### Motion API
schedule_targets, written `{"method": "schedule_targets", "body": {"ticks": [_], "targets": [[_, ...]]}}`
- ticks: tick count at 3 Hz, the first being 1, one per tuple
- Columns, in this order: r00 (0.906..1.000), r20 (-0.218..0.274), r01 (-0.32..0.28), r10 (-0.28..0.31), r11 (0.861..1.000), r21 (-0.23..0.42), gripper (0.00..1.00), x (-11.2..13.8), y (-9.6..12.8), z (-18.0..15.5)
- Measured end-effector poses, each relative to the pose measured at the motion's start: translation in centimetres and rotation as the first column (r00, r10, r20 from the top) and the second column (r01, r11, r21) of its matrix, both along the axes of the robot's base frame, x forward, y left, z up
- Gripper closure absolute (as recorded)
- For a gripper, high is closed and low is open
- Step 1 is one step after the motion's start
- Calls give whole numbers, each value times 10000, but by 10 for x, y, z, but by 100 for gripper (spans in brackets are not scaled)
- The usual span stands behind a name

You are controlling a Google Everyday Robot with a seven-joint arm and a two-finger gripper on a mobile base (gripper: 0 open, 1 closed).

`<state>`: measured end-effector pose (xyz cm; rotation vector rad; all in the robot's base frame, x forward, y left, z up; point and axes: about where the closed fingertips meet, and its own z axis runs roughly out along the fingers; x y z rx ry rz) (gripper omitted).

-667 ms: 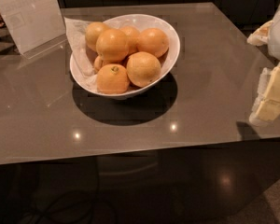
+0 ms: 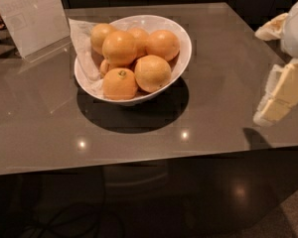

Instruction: Pick orange from white bowl

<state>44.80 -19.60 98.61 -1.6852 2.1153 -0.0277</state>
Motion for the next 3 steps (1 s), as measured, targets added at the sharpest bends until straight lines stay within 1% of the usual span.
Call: {"method": "schedule_targets", "body": {"ticks": [1, 2, 3], "targets": [[9931, 493, -1119, 1060, 9838, 1400, 0, 18, 52, 22], [9763, 801, -2151, 2012, 9446, 2479, 0, 38, 105, 41], [9765, 826, -2137, 1991, 9451, 2473, 0, 38, 106, 41]]}}
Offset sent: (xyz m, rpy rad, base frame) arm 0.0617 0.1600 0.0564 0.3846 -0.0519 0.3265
